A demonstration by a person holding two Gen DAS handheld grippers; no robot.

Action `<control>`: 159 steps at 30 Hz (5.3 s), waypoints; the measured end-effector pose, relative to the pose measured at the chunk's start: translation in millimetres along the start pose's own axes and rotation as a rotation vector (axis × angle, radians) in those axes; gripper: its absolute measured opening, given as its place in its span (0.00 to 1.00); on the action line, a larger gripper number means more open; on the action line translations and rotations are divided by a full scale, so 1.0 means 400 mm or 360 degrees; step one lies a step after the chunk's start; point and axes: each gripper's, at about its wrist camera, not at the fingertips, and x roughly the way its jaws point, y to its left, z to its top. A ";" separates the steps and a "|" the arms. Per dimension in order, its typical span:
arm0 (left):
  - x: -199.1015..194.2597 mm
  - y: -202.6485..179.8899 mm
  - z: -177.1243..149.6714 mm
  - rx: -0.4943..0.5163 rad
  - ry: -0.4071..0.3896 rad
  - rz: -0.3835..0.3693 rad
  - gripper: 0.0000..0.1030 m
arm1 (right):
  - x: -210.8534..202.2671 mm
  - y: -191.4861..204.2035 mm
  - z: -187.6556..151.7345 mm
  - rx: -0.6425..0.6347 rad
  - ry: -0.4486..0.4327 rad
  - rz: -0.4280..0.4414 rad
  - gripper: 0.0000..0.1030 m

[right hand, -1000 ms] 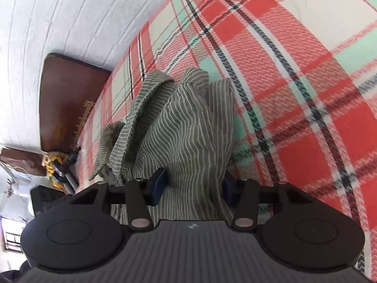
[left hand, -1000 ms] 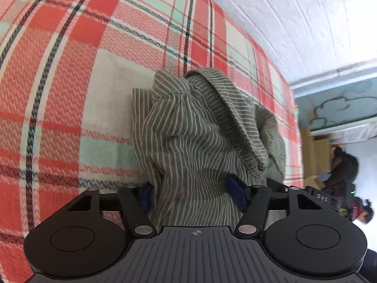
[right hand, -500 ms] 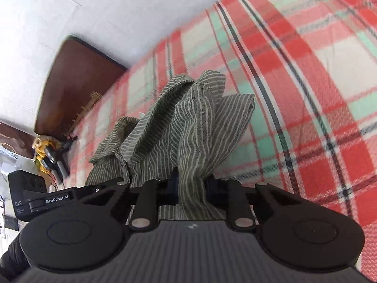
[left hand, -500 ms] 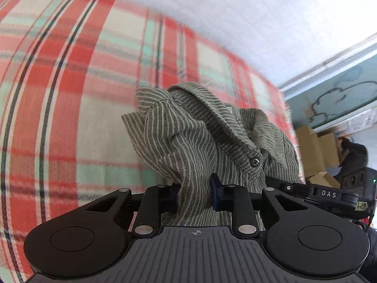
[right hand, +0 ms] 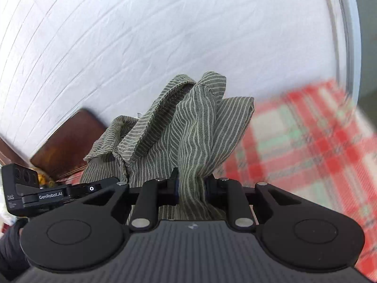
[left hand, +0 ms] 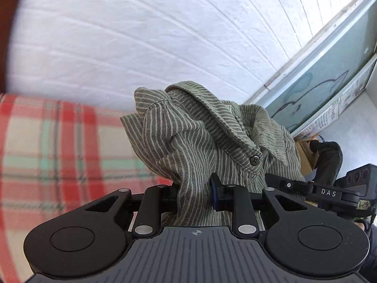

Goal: Fold clothes

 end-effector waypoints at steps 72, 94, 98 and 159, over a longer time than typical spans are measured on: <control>0.632 -0.172 -0.071 0.0386 0.0158 0.0583 0.58 | 0.262 -0.472 0.027 -0.0583 -0.0107 -0.0436 0.24; 0.700 -0.151 0.183 0.0096 -0.0106 0.0354 0.62 | 0.384 -0.361 0.267 -0.0661 -0.0139 -0.0102 0.24; 0.758 -0.083 0.111 0.0028 -0.0002 0.0413 0.62 | 0.411 -0.413 0.207 -0.0598 -0.0043 -0.0162 0.24; 0.286 -0.454 -0.208 0.0158 0.0273 0.0767 1.00 | -0.156 -0.147 -0.067 -0.0504 -0.0185 -0.0552 0.99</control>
